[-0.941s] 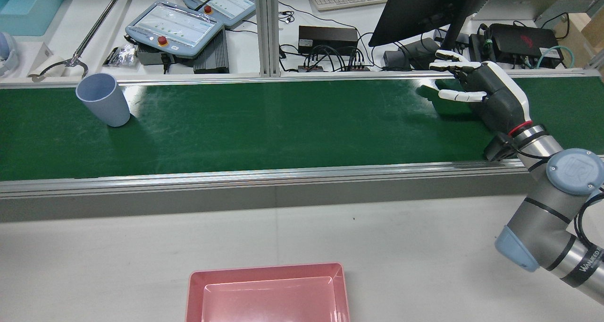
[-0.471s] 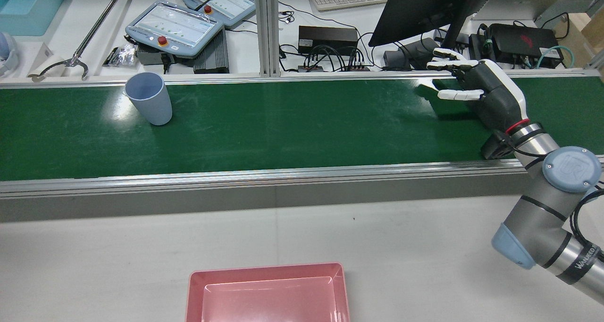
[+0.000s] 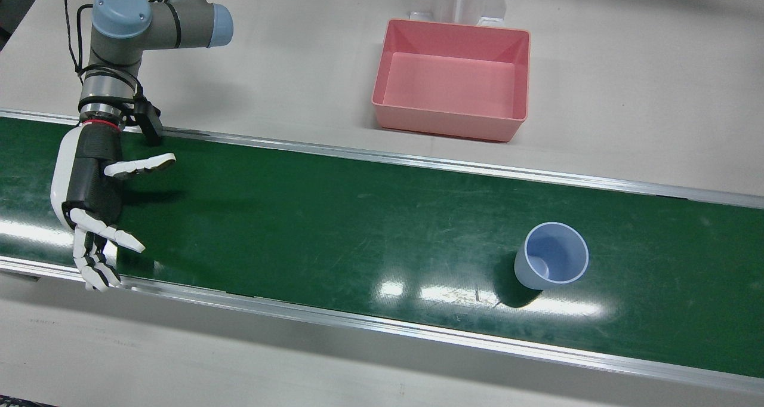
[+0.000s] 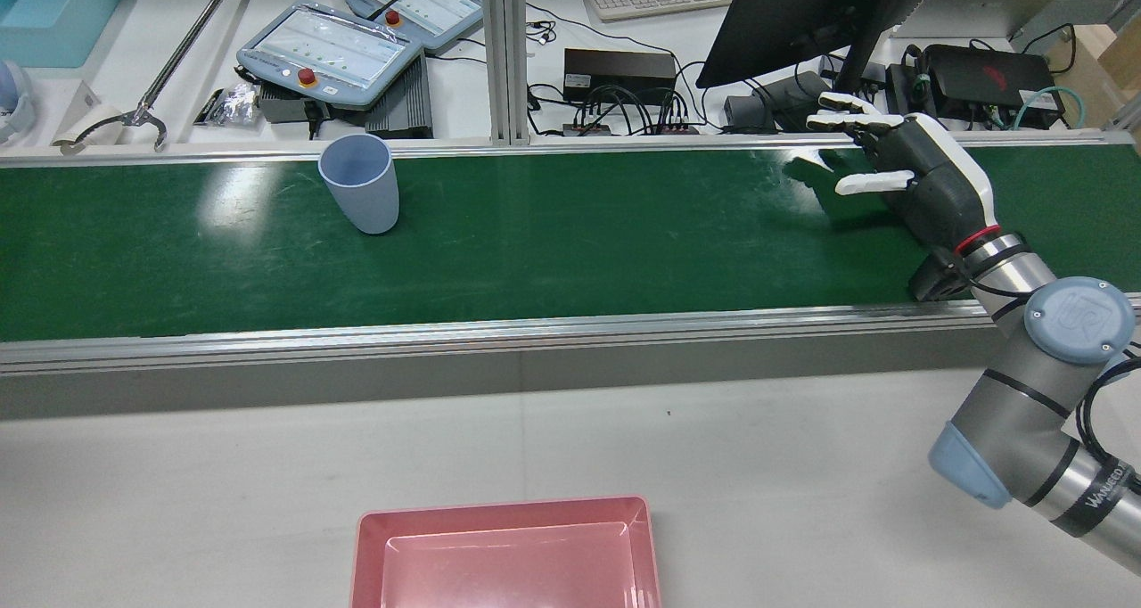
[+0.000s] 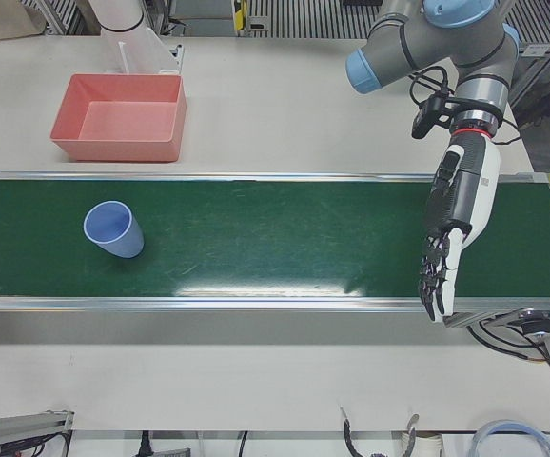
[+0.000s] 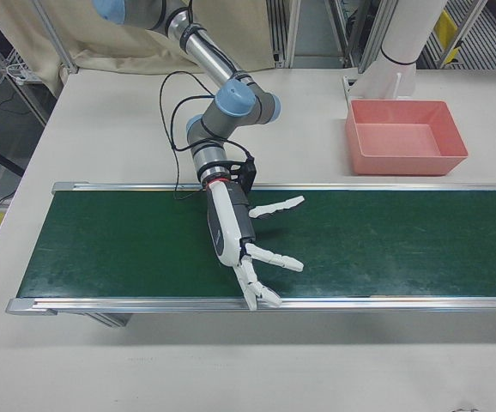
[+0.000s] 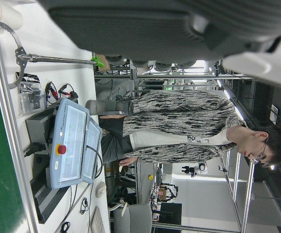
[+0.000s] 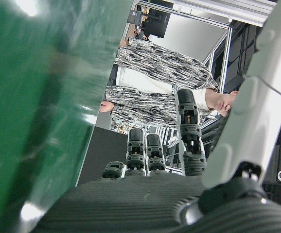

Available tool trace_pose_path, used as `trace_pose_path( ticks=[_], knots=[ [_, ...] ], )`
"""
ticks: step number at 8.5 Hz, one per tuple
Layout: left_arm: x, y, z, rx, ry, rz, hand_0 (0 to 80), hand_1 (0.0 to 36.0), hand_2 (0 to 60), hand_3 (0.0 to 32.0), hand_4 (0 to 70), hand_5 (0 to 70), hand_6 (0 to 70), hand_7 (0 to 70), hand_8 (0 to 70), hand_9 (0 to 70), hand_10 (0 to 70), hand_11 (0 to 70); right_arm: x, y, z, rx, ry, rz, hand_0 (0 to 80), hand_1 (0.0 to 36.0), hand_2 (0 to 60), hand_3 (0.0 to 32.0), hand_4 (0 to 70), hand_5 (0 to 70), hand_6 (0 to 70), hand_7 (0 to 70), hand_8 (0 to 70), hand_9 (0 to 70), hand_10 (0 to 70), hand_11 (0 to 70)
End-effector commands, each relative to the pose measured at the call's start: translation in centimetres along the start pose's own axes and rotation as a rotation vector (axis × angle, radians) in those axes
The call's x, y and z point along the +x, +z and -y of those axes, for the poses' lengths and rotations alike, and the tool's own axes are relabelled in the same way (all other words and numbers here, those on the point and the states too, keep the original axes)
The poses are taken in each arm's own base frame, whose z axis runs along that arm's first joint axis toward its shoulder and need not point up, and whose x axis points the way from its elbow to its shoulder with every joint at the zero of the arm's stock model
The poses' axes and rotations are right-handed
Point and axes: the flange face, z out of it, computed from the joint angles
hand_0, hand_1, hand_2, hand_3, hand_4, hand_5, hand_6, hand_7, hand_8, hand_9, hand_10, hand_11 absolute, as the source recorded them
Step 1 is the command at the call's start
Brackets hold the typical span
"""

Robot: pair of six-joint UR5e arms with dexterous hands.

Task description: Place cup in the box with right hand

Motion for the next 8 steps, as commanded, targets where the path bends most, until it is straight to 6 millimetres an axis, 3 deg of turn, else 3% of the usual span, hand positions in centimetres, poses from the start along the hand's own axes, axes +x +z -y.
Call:
trace_pose_path(
  ticks=[1, 2, 3, 7, 8],
  knots=[
    [0.0, 0.0, 0.0, 0.000, 0.000, 0.000, 0.0, 0.0, 0.0, 0.0, 0.0, 0.0, 0.0, 0.0, 0.0, 0.0, 0.0, 0.0, 0.0, -0.1, 0.2, 0.004, -0.002, -0.001, 50.2, 14.6, 11.2, 0.0, 25.8, 5.2, 6.5, 23.5, 11.9, 21.7, 2.6, 5.1],
    [0.0, 0.0, 0.0, 0.000, 0.000, 0.000, 0.0, 0.0, 0.0, 0.0, 0.0, 0.0, 0.0, 0.0, 0.0, 0.0, 0.0, 0.0, -0.1, -0.2, 0.4, 0.007, -0.004, -0.001, 51.7, 12.0, 0.8, 0.0, 29.5, 5.3, 6.5, 23.8, 12.0, 21.8, 2.5, 4.9],
    [0.0, 0.0, 0.0, 0.000, 0.000, 0.000, 0.0, 0.0, 0.0, 0.0, 0.0, 0.0, 0.0, 0.0, 0.0, 0.0, 0.0, 0.0, -0.3, -0.1, 0.4, 0.008, -0.005, 0.003, 50.8, 13.8, 8.0, 0.0, 27.6, 5.2, 6.6, 24.1, 12.0, 21.8, 2.4, 4.8],
    [0.0, 0.0, 0.0, 0.000, 0.000, 0.000, 0.0, 0.0, 0.0, 0.0, 0.0, 0.0, 0.0, 0.0, 0.0, 0.0, 0.0, 0.0, -1.0, -0.1, 1.3, 0.024, -0.014, 0.013, 51.7, 12.2, 1.4, 0.0, 30.8, 5.2, 6.5, 24.1, 12.0, 22.0, 2.1, 4.3],
    [0.0, 0.0, 0.0, 0.000, 0.000, 0.000, 0.0, 0.0, 0.0, 0.0, 0.0, 0.0, 0.0, 0.0, 0.0, 0.0, 0.0, 0.0, -0.9, 0.0, 1.4, 0.026, -0.015, 0.011, 51.4, 13.1, 5.0, 0.0, 30.0, 5.2, 6.6, 24.2, 12.2, 22.1, 2.0, 4.3]
  ],
)
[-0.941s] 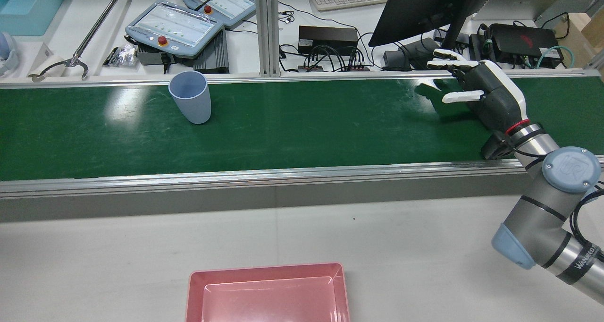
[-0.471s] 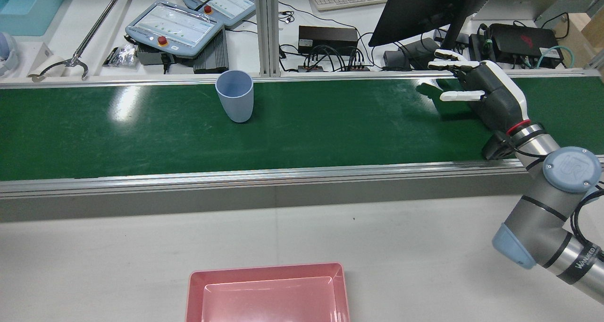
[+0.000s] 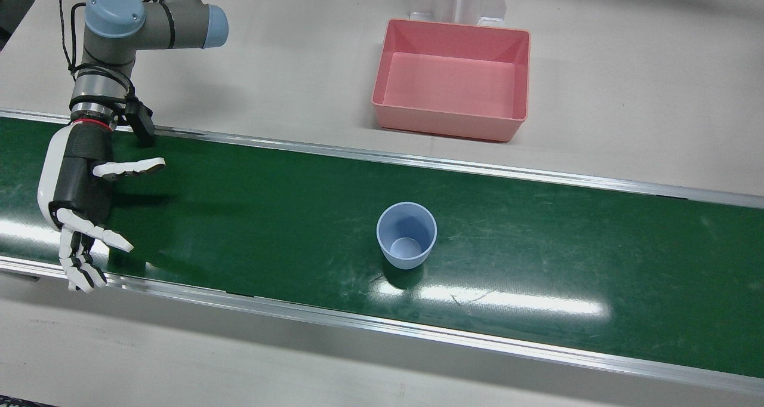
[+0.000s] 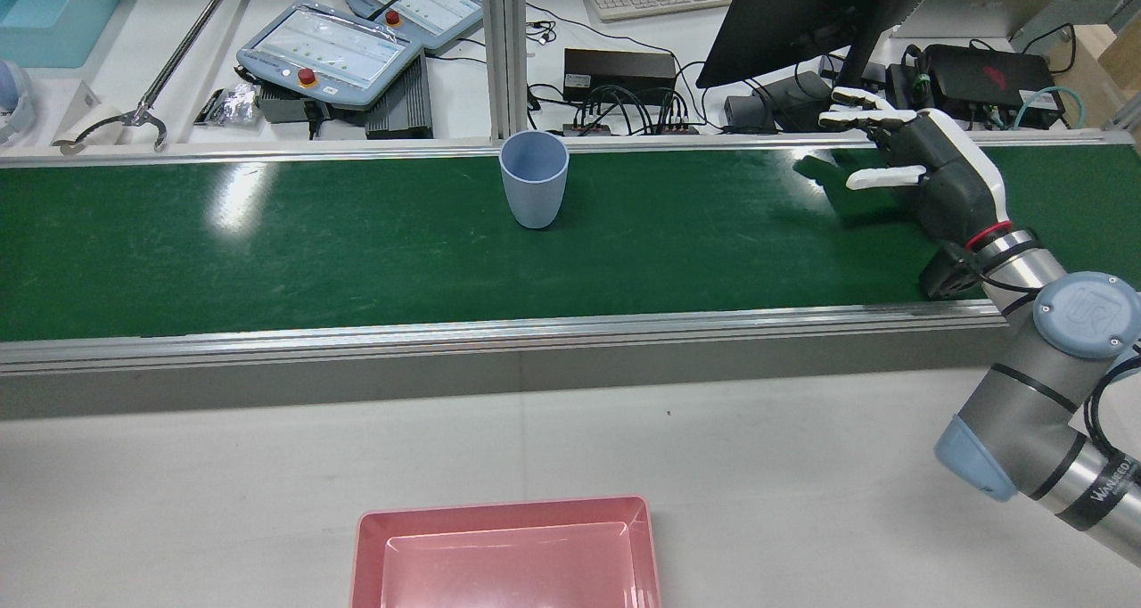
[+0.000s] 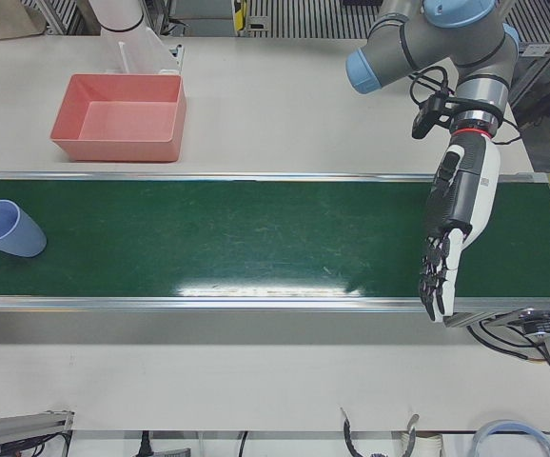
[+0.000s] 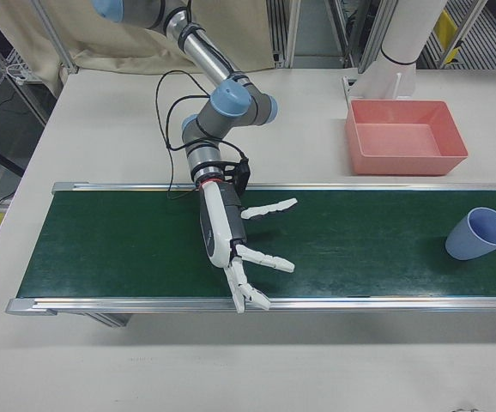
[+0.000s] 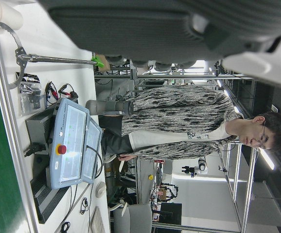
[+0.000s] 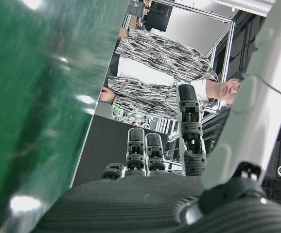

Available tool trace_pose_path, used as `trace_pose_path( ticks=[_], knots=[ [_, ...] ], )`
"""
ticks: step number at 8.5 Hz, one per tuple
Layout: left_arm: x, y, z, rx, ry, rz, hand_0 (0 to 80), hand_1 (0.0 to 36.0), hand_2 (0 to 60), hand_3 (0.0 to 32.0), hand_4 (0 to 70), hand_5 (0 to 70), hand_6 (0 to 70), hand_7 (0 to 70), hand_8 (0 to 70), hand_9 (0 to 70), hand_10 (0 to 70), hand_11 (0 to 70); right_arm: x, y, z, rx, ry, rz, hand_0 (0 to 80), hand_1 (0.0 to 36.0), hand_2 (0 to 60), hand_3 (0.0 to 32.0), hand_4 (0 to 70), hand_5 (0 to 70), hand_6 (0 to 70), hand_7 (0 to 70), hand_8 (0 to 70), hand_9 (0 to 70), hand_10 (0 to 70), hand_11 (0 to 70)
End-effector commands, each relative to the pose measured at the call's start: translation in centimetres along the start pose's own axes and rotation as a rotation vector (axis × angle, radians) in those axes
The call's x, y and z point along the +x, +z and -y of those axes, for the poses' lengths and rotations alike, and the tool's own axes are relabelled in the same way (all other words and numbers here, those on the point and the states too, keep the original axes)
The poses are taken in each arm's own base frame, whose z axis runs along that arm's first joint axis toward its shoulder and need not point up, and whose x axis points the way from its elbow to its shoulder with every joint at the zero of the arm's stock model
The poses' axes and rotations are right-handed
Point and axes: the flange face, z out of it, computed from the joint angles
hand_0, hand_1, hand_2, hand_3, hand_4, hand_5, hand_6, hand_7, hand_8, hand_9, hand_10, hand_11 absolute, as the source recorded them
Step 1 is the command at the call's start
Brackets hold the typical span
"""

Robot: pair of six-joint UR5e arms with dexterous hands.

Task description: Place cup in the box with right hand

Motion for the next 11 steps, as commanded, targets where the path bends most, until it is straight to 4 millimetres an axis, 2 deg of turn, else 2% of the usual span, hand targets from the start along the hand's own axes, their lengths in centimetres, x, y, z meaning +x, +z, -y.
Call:
trace_pose_path(
  ticks=[1, 2, 3, 4, 5, 6, 7, 8, 9, 10, 11],
  knots=[
    [0.00, 0.00, 0.00, 0.000, 0.000, 0.000, 0.0, 0.0, 0.0, 0.0, 0.0, 0.0, 0.0, 0.0, 0.0, 0.0, 0.0, 0.0, 0.09, 0.03, 0.54, 0.009, -0.005, -0.002, 51.3, 13.0, 4.9, 0.0, 30.3, 5.2, 6.6, 24.4, 12.2, 22.2, 2.2, 4.5],
    [0.00, 0.00, 0.00, 0.000, 0.000, 0.000, 0.0, 0.0, 0.0, 0.0, 0.0, 0.0, 0.0, 0.0, 0.0, 0.0, 0.0, 0.0, 0.08, 0.11, 0.39, 0.007, -0.005, -0.001, 51.8, 12.2, 1.1, 0.0, 30.3, 5.2, 6.5, 24.0, 12.1, 22.0, 2.3, 4.6],
    [0.00, 0.00, 0.00, 0.000, 0.000, 0.000, 0.0, 0.0, 0.0, 0.0, 0.0, 0.0, 0.0, 0.0, 0.0, 0.0, 0.0, 0.0, 0.05, 0.05, 0.39, 0.007, -0.005, -0.001, 50.8, 14.0, 8.4, 0.0, 27.5, 5.3, 6.5, 23.7, 12.1, 21.9, 2.3, 4.7],
    [0.00, 0.00, 0.00, 0.000, 0.000, 0.000, 0.0, 0.0, 0.0, 0.0, 0.0, 0.0, 0.0, 0.0, 0.0, 0.0, 0.0, 0.0, 0.05, 0.05, 0.39, 0.007, -0.005, -0.001, 50.8, 14.0, 8.4, 0.0, 27.7, 5.3, 6.5, 23.8, 12.1, 22.0, 2.2, 4.5],
    [0.00, 0.00, 0.00, 0.000, 0.000, 0.000, 0.0, 0.0, 0.0, 0.0, 0.0, 0.0, 0.0, 0.0, 0.0, 0.0, 0.0, 0.0, 0.05, 0.05, 0.39, 0.007, -0.005, -0.001, 51.8, 12.3, 1.2, 0.0, 30.1, 5.3, 6.5, 23.8, 12.2, 22.1, 2.1, 4.4],
    [0.00, 0.00, 0.00, 0.000, 0.000, 0.000, 0.0, 0.0, 0.0, 0.0, 0.0, 0.0, 0.0, 0.0, 0.0, 0.0, 0.0, 0.0, 0.02, 0.07, 0.25, 0.004, -0.003, -0.002, 51.4, 13.3, 4.8, 0.0, 28.4, 5.3, 6.5, 23.5, 12.3, 22.2, 1.9, 4.2],
    [0.00, 0.00, 0.00, 0.000, 0.000, 0.000, 0.0, 0.0, 0.0, 0.0, 0.0, 0.0, 0.0, 0.0, 0.0, 0.0, 0.0, 0.0, -0.02, 0.10, 0.11, 0.001, -0.002, -0.001, 51.9, 12.5, 1.4, 0.0, 29.5, 5.3, 6.5, 23.5, 12.3, 22.2, 1.9, 4.1],
    [0.00, 0.00, 0.00, 0.000, 0.000, 0.000, 0.0, 0.0, 0.0, 0.0, 0.0, 0.0, 0.0, 0.0, 0.0, 0.0, 0.0, 0.0, 0.05, 0.16, -0.06, -0.002, -0.002, -0.001, 51.4, 13.3, 4.9, 0.0, 28.5, 5.3, 6.4, 23.6, 12.2, 22.1, 1.6, 3.7],
    [0.00, 0.00, 0.00, 0.000, 0.000, 0.000, 0.0, 0.0, 0.0, 0.0, 0.0, 0.0, 0.0, 0.0, 0.0, 0.0, 0.0, 0.0, -0.08, 0.13, -0.11, -0.003, -0.003, 0.000, 50.2, 16.3, 16.1, 0.0, 25.6, 5.3, 6.5, 23.7, 12.2, 22.2, 1.5, 3.5],
    [0.00, 0.00, 0.00, 0.000, 0.000, 0.000, 0.0, 0.0, 0.0, 0.0, 0.0, 0.0, 0.0, 0.0, 0.0, 0.0, 0.0, 0.0, -0.10, 0.14, -0.18, -0.004, -0.001, 0.001, 51.6, 13.4, 4.9, 0.0, 29.2, 5.3, 6.5, 23.7, 12.3, 22.3, 1.4, 3.4],
    [0.00, 0.00, 0.00, 0.000, -0.002, 0.000, 0.0, 0.0, 0.0, 0.0, 0.0, 0.0, 0.0, 0.0, 0.0, 0.0, 0.0, 0.0, -0.09, 0.20, -0.25, -0.005, -0.001, 0.001, 51.6, 13.5, 5.2, 0.0, 29.2, 5.3, 6.4, 23.7, 12.3, 22.3, 1.3, 3.1]
  ],
)
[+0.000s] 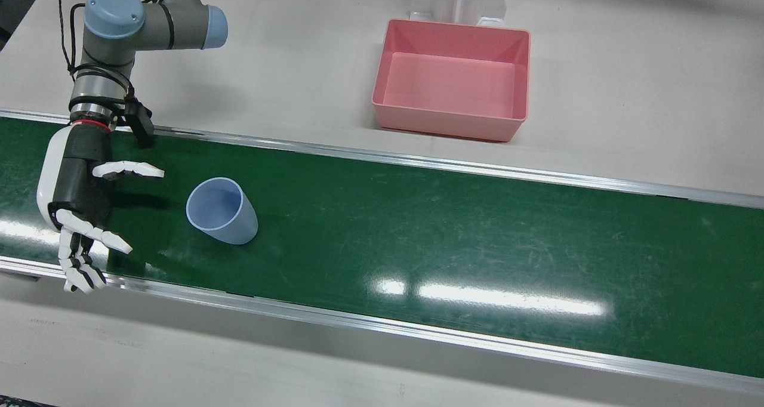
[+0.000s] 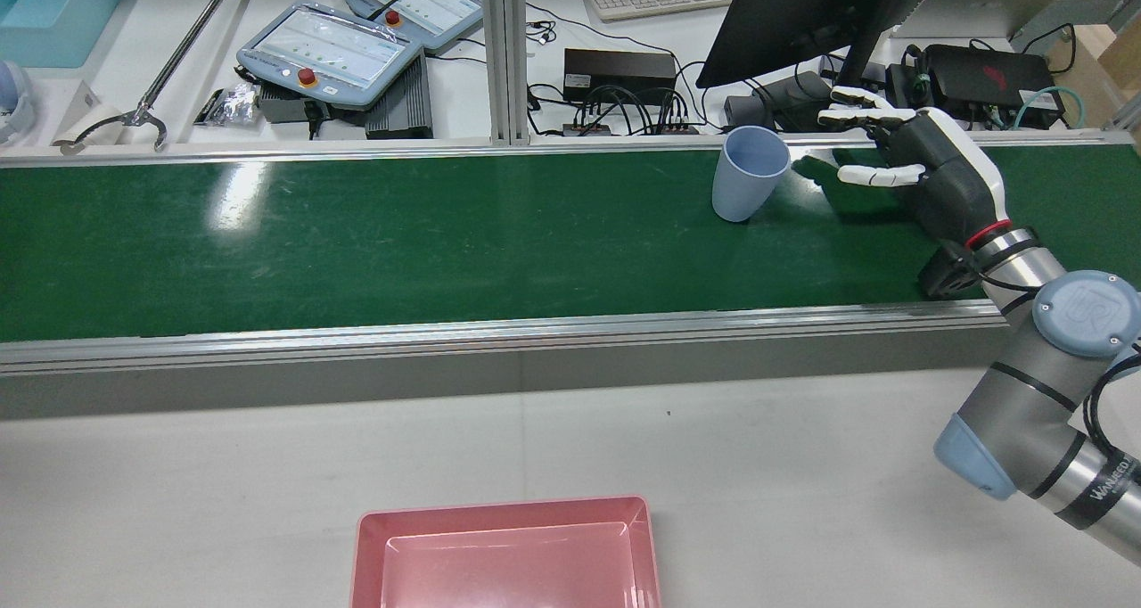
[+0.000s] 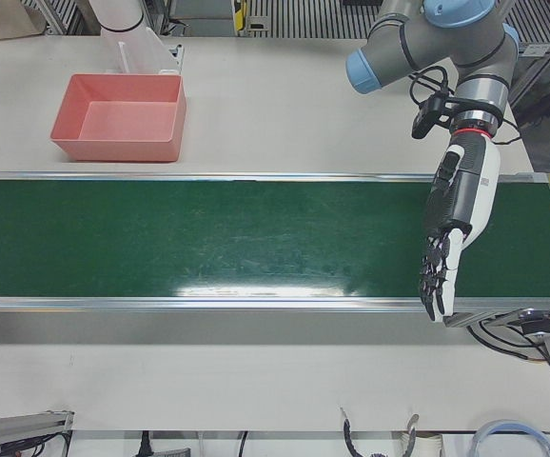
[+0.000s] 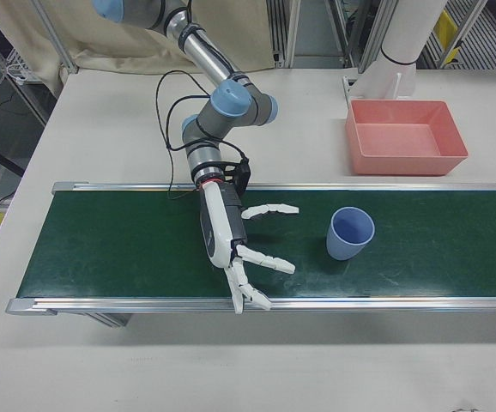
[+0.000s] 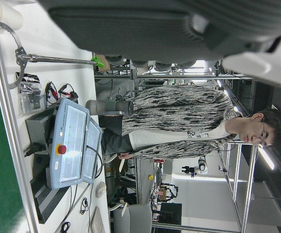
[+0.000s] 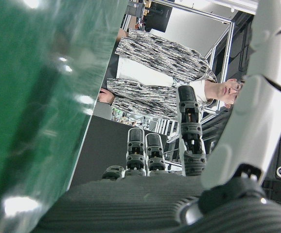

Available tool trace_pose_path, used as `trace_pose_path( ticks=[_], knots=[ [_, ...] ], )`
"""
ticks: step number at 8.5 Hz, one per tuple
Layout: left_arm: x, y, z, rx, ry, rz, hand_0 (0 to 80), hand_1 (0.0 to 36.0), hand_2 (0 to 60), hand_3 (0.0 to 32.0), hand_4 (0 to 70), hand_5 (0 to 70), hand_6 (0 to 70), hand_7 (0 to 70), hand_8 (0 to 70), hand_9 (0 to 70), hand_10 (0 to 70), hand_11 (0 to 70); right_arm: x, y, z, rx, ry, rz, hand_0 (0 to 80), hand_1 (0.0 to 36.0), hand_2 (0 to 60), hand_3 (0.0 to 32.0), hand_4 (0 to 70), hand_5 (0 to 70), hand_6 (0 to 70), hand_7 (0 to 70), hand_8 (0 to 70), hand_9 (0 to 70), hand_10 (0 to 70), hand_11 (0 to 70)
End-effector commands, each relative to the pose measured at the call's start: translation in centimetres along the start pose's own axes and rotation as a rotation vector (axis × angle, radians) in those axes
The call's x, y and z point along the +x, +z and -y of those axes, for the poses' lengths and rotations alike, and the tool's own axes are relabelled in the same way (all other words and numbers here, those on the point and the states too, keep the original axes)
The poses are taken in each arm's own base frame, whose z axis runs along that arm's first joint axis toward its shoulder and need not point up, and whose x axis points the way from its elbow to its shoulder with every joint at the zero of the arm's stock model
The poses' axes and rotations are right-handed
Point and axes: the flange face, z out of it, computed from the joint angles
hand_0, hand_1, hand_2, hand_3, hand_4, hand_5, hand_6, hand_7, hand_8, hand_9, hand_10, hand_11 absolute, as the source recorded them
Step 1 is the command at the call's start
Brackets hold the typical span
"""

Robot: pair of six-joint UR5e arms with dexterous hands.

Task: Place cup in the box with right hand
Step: 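Close the right hand around the light blue cup on the belt, then lift the cup off the belt with the right hand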

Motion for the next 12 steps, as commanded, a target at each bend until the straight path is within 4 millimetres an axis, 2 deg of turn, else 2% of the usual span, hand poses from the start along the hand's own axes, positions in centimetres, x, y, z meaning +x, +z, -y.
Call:
trace_pose_path(
  ticks=[1, 2, 4, 5, 6, 7, 8, 9, 10, 11, 12],
  knots=[
    [0.0, 0.0, 0.0, 0.000, 0.000, 0.000, 0.0, 0.0, 0.0, 0.0, 0.0, 0.0, 0.0, 0.0, 0.0, 0.0, 0.0, 0.0, 0.0, 0.1, -0.2, -0.003, 0.001, 0.000, 51.2, 14.5, 8.9, 0.0, 28.1, 5.3, 6.4, 23.7, 12.3, 22.3, 1.2, 3.0],
    [0.0, 0.0, 0.0, 0.000, 0.000, 0.000, 0.0, 0.0, 0.0, 0.0, 0.0, 0.0, 0.0, 0.0, 0.0, 0.0, 0.0, 0.0, 0.0, 0.1, -0.2, -0.003, 0.002, 0.000, 52.3, 12.8, 1.7, 0.0, 30.9, 5.3, 6.5, 24.1, 12.5, 22.5, 1.2, 3.0],
    [0.0, 0.0, 0.0, 0.000, 0.000, 0.000, 0.0, 0.0, 0.0, 0.0, 0.0, 0.0, 0.0, 0.0, 0.0, 0.0, 0.0, 0.0, -0.3, 0.0, 0.0, 0.003, 0.000, 0.002, 52.6, 13.2, 2.4, 0.0, 31.3, 5.5, 6.8, 25.3, 13.1, 23.5, 1.6, 3.7],
    [0.0, 0.0, 0.0, 0.000, 0.000, 0.000, 0.0, 0.0, 0.0, 0.0, 0.0, 0.0, 0.0, 0.0, 0.0, 0.0, 0.0, 0.0, -1.3, -0.1, 0.3, 0.021, -0.011, 0.014, 51.1, 15.2, 12.7, 0.0, 29.7, 5.5, 7.3, 27.2, 14.0, 25.0, 2.0, 4.2],
    [0.0, 0.0, 0.0, 0.000, 0.000, 0.000, 0.0, 0.0, 0.0, 0.0, 0.0, 0.0, 0.0, 0.0, 0.0, 0.0, 0.0, 0.0, -2.6, -0.4, 0.1, 0.051, -0.031, 0.019, 49.9, 14.6, 16.8, 0.0, 31.5, 5.2, 7.7, 29.3, 15.0, 26.8, 2.1, 4.2],
    [0.0, 0.0, 0.0, 0.000, 0.000, 0.000, 0.0, 0.0, 0.0, 0.0, 0.0, 0.0, 0.0, 0.0, 0.0, 0.0, 0.0, 0.0, -4.8, -0.7, -0.8, 0.089, -0.071, 0.035, 52.6, 16.0, 16.1, 0.0, 37.6, 6.1, 9.3, 35.8, 17.3, 30.7, 3.6, 6.6],
    [0.0, 0.0, -0.1, -0.001, 0.000, 0.000, 0.0, 0.0, 0.0, 0.0, 0.0, 0.0, 0.0, 0.0, 0.0, 0.0, 0.0, 0.0, -6.7, -1.0, -2.4, 0.095, -0.119, 0.052, 66.2, 29.1, 32.8, 0.0, 36.9, 10.6, 14.5, 55.4, 24.2, 41.9, 9.1, 15.5],
    [0.0, 0.0, -0.1, -0.001, 0.000, 0.000, 0.0, 0.0, 0.0, 0.0, 0.0, 0.0, 0.0, 0.0, 0.0, 0.0, 0.0, 0.0, -7.5, -1.0, -2.7, 0.094, -0.128, 0.063, 80.0, 36.0, 60.0, 0.0, 39.3, 19.8, 26.6, 70.0, 41.7, 66.1, 30.1, 47.0],
    [0.0, 0.0, -0.1, -0.001, 0.000, 0.000, 0.0, 0.0, 0.0, 0.0, 0.0, 0.0, 0.0, 0.0, 0.0, 0.0, 0.0, 0.0, -7.9, -0.9, -2.8, 0.093, -0.126, 0.072, 80.0, 36.0, 60.0, 0.0, 60.6, 25.1, 39.7, 70.0, 62.2, 70.0, 58.4, 70.0],
    [0.1, 0.0, -0.1, -0.001, 0.000, -0.001, 0.0, 0.0, 0.0, 0.0, 0.0, 0.0, 0.0, 0.0, 0.0, 0.0, 0.0, 0.0, -8.4, -1.0, -3.4, 0.081, -0.120, 0.080, 80.0, 36.0, 60.0, 0.0, 70.0, 26.1, 42.3, 70.0, 67.0, 70.0, 68.2, 70.0],
    [0.0, 0.0, -0.1, -0.003, 0.001, 0.000, 0.0, 0.0, 0.0, 0.0, 0.0, 0.0, 0.0, 0.0, 0.0, 0.0, 0.0, 0.0, -8.6, -1.0, -4.1, 0.067, -0.115, 0.086, 80.0, 36.0, 60.0, 0.0, 56.7, 26.5, 41.1, 70.0, 65.9, 70.0, 67.8, 70.0]
  ],
)
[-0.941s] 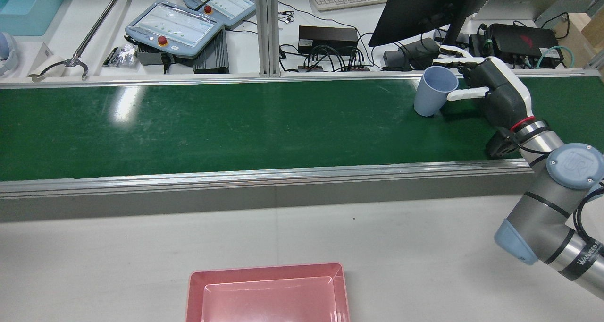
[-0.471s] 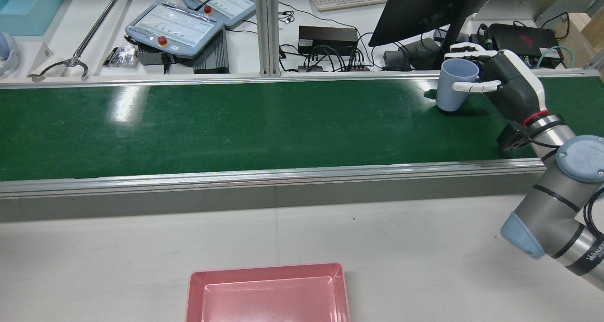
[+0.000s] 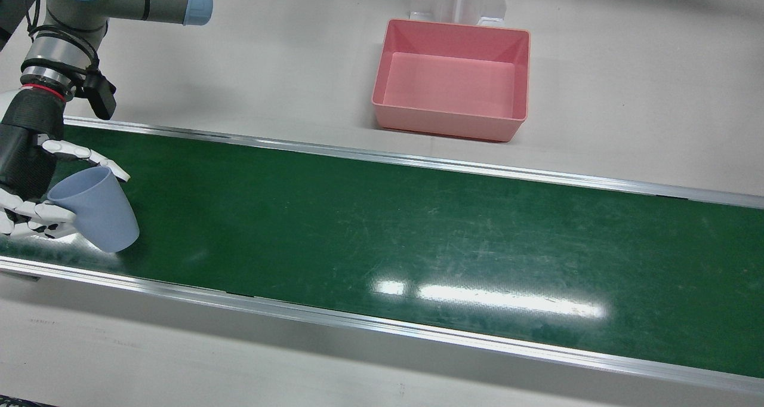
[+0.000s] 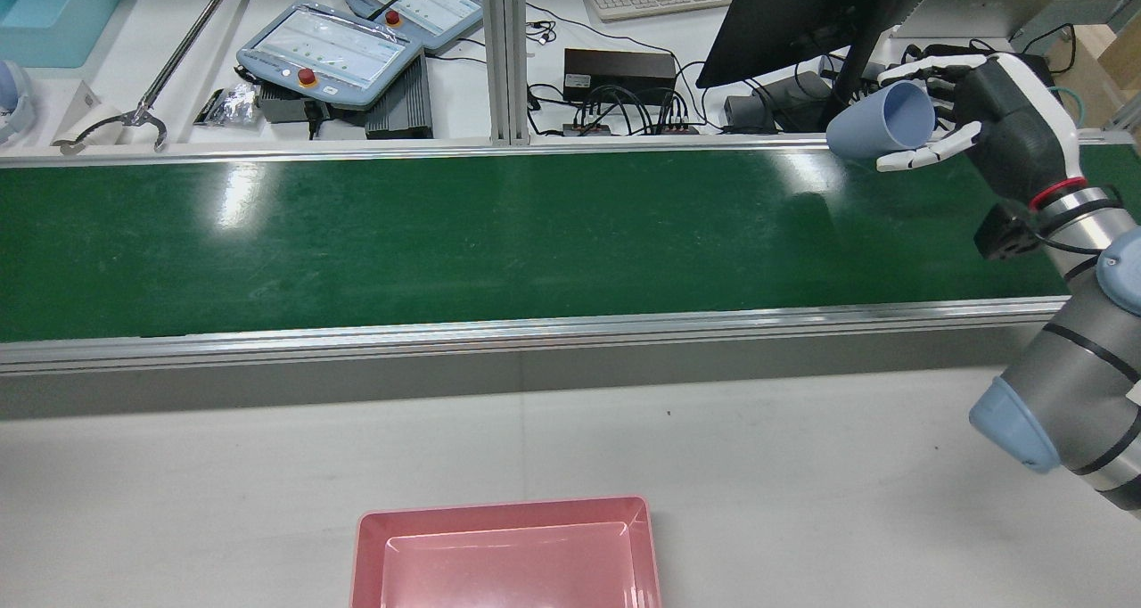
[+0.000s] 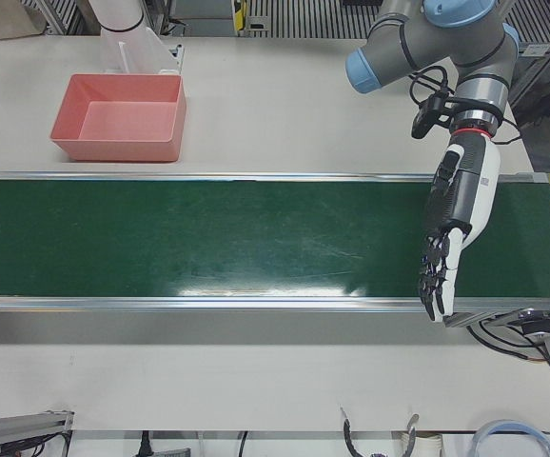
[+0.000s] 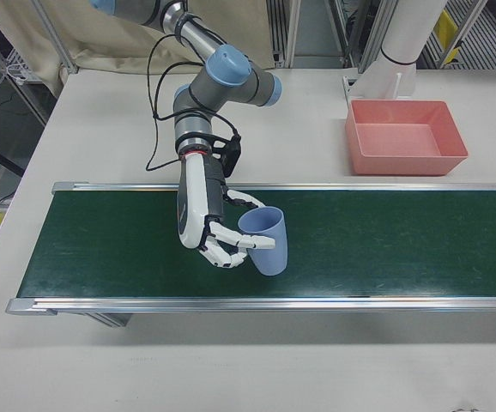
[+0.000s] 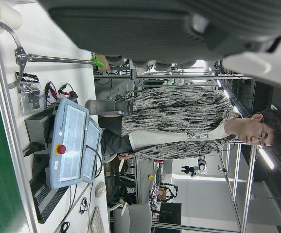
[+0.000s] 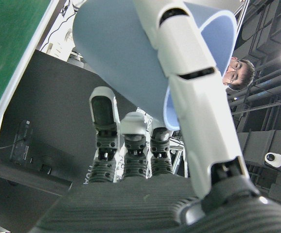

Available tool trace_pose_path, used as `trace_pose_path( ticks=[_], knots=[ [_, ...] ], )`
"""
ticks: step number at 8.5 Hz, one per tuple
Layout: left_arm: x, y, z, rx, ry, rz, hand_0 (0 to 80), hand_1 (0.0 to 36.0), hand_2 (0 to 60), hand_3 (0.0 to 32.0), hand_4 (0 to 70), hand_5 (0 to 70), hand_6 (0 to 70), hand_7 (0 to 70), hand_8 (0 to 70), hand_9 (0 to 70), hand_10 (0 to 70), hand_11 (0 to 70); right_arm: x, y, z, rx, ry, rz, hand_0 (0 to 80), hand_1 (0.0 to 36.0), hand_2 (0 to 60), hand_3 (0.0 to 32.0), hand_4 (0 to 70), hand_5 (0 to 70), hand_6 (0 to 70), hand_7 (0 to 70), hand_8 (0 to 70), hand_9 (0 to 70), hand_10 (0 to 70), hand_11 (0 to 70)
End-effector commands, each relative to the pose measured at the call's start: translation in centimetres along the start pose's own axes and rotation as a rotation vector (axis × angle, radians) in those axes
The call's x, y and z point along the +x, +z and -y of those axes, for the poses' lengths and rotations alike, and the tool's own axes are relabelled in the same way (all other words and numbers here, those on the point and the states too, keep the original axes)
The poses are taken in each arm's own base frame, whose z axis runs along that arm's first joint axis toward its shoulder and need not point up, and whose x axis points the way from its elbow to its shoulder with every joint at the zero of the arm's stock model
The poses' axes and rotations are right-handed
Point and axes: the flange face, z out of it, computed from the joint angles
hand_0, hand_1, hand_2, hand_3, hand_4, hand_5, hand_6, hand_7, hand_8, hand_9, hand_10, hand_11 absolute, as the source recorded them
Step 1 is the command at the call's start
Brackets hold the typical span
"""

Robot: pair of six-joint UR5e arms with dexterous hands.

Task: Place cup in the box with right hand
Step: 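Lift the cup off the belt with the right hand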

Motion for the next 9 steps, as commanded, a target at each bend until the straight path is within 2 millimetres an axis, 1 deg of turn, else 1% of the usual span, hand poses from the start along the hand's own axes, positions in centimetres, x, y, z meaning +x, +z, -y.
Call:
trace_pose_path(
  ticks=[1, 2, 3, 4, 5, 6, 8, 9],
  knots=[
    [0.0, 0.0, 0.0, 0.000, 0.000, 0.000, 0.0, 0.0, 0.0, 0.0, 0.0, 0.0, 0.0, 0.0, 0.0, 0.0, 0.0, 0.0, -1.4, -0.2, -1.7, -0.031, 0.012, 0.022, 80.0, 36.0, 60.0, 0.0, 51.7, 26.7, 40.1, 70.0, 65.1, 70.0, 66.9, 70.0],
    [0.0, 0.0, 0.0, 0.000, 0.000, 0.000, 0.0, 0.0, 0.0, 0.0, 0.0, 0.0, 0.0, 0.0, 0.0, 0.0, 0.0, 0.0, -2.0, -0.3, -2.8, -0.052, 0.023, 0.032, 80.0, 36.0, 60.0, 0.0, 48.2, 26.8, 39.3, 70.0, 64.3, 70.0, 66.1, 70.0],
    [0.0, 0.0, 0.1, 0.001, 0.000, 0.000, 0.0, 0.0, 0.0, 0.0, 0.0, 0.0, 0.0, 0.0, 0.0, 0.0, 0.0, 0.0, -2.5, -0.7, -4.4, -0.074, 0.032, 0.035, 80.0, 36.0, 60.0, 0.0, 42.6, 26.7, 38.8, 70.0, 63.6, 70.0, 65.3, 70.0],
    [0.0, 0.0, 0.1, 0.001, 0.000, 0.000, 0.0, 0.0, 0.0, 0.0, 0.0, 0.0, 0.0, 0.0, 0.0, 0.0, 0.0, 0.0, -3.4, -1.7, -7.2, -0.096, 0.025, 0.031, 80.0, 36.0, 60.0, 0.0, 41.9, 26.7, 38.3, 70.0, 63.1, 70.0, 64.7, 70.0],
    [0.0, 0.0, 0.0, 0.000, 0.000, 0.000, 0.0, 0.0, 0.0, 0.0, 0.0, 0.0, 0.0, 0.0, 0.0, 0.0, 0.0, 0.0, -4.2, -2.8, -10.2, -0.133, 0.015, 0.031, 80.0, 36.0, 60.0, 0.0, 43.4, 26.6, 37.9, 70.0, 62.6, 70.0, 63.8, 70.0],
    [0.0, 0.0, 0.0, 0.000, 0.000, 0.000, 0.0, 0.0, 0.0, 0.0, 0.0, 0.0, 0.0, 0.0, 0.0, 0.0, 0.0, 0.0, -4.6, -3.9, -12.8, -0.170, 0.025, 0.034, 80.0, 36.0, 60.0, 0.0, 45.3, 26.4, 37.6, 70.0, 62.2, 70.0, 63.2, 70.0],
    [0.0, 0.0, 0.0, 0.000, 0.000, 0.000, 0.0, 0.0, 0.0, 0.0, 0.0, 0.0, 0.0, 0.0, 0.0, 0.0, 0.0, 0.0, -4.5, -7.0, -17.6, -0.217, 0.033, 0.018, 80.0, 36.0, 60.0, 0.0, 45.7, 26.1, 37.4, 70.0, 61.8, 70.0, 62.7, 70.0],
    [0.0, 0.0, 0.0, 0.000, 0.000, 0.000, 0.0, 0.0, 0.0, 0.0, 0.0, 0.0, 0.0, 0.0, 0.0, 0.0, 0.0, 0.0, -3.7, -8.1, -19.5, -0.251, 0.045, 0.005, 80.0, 36.0, 60.0, 0.0, 47.5, 26.0, 37.2, 70.0, 61.5, 70.0, 62.2, 70.0]
  ],
)
